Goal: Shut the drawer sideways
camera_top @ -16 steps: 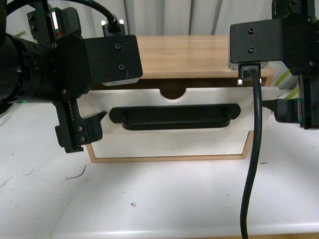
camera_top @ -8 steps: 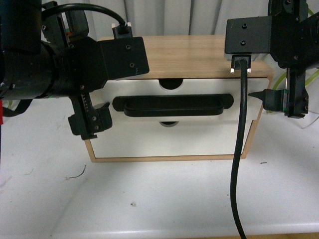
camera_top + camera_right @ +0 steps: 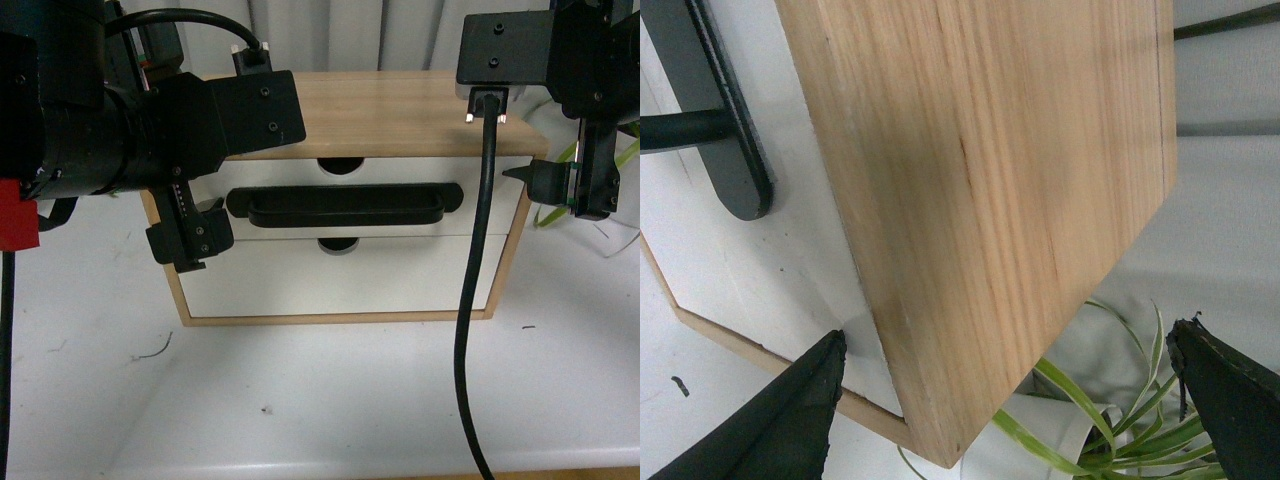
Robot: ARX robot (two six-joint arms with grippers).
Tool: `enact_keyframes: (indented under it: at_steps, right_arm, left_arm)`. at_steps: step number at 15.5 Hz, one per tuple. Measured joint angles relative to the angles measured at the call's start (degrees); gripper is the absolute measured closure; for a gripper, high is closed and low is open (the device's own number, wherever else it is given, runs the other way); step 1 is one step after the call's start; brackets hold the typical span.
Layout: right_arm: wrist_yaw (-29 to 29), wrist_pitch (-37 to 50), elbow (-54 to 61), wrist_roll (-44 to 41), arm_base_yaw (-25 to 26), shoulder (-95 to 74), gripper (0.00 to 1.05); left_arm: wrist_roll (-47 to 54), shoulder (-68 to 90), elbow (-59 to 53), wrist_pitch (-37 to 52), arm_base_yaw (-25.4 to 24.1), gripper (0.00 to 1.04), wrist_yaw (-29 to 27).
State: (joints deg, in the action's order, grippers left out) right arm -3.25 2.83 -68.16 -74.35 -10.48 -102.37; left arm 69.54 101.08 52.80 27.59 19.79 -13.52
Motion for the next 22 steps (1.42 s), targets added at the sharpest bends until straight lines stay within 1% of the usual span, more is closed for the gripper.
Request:
enact_keyframes:
  at_steps: [1,3,4,5,6,7,9,10,11,12,13,14,15,16,17,18,19,21,22]
  right_arm:
    - [-0.2,-0.3,0.2,1.2,0.0,0.4,0.06]
    - [-3.2,1.1,3.3,8.0,0.0,4.4,0.06]
    - [-4.2,3.9,5.9,13.3,0.1,7.6,0.06]
    - [-6.7,7.8,9.3,20.5,0.4,12.2,0.06]
    - [-9.1,11.4,12.8,28.2,1.3,16.3,0.06]
    - [-10.1,15.1,17.4,37.5,3.4,21.1,0.06]
    - [-10.2,18.7,26.3,56.9,8.0,29.7,0.06]
    - [-10.3,19.1,30.2,64.3,10.4,33.6,0.06]
    - [-10.2,19.7,34.5,71.9,12.7,38.1,0.06]
    - [-10.5,20.0,38.4,76.9,14.6,43.0,0.06]
    - [-10.4,19.0,41.6,80.0,15.9,47.8,0.06]
    - [-11.2,15.5,44.3,82.2,16.7,53.9,0.06]
    - [-3.9,17.7,47.3,80.0,14.3,59.5,0.18]
    - [1.6,15.0,51.3,77.0,10.6,66.9,0.33]
    - [2.5,13.1,54.9,75.7,10.2,72.3,0.47]
    - [3.3,15.1,58.7,75.2,10.5,75.8,0.62]
    - [3.3,18.4,61.2,74.9,10.5,75.9,0.73]
    - [3.3,16.2,64.5,74.7,10.5,77.8,0.99]
    - [3.3,16.0,64.6,74.5,10.5,79.3,1.02]
  left_arm:
    - [-1.4,-0.9,0.0,-1.7,0.1,0.07,0.5]
    - [-7.5,-5.5,-0.8,-6.3,0.2,0.07,3.3]
    - [-12.4,-9.0,-1.9,-7.2,-0.1,0.07,4.8]
    - [-18.9,-13.6,-3.5,-7.6,-0.9,0.07,5.3]
    - [-26.1,-18.4,-5.7,-8.2,-2.4,0.07,5.9]
    - [-32.8,-23.1,-8.3,-10.1,-4.4,0.07,6.7]
    - [-48.9,-34.6,-15.9,-14.1,-10.4,0.07,10.0]
    - [-54.1,-39.8,-19.1,-15.8,-13.5,0.07,11.4]
    - [-57.4,-45.9,-22.8,-17.8,-17.7,0.07,13.2]
    - [-58.8,-51.4,-25.7,-20.4,-23.1,0.07,15.3]
    - [-58.9,-56.3,-28.3,-23.4,-29.4,0.07,18.1]
    - [-58.7,-61.3,-30.4,-26.0,-36.6,0.07,21.7]
    - [-59.1,-64.2,-32.9,-22.0,-40.0,0.1,24.7]
    - [-63.6,-69.0,-39.5,-11.3,-39.5,0.24,30.2]
    - [-66.3,-73.2,-43.8,-9.1,-36.1,0.37,30.4]
    - [-67.7,-75.4,-45.3,-9.8,-34.0,0.51,28.1]
    - [-68.3,-77.0,-45.9,-10.5,-32.3,0.64,25.9]
    - [-69.1,-80.3,-47.7,-11.9,-29.2,0.87,23.0]
    - [-69.1,-81.5,-48.3,-12.7,-27.9,1.0,21.9]
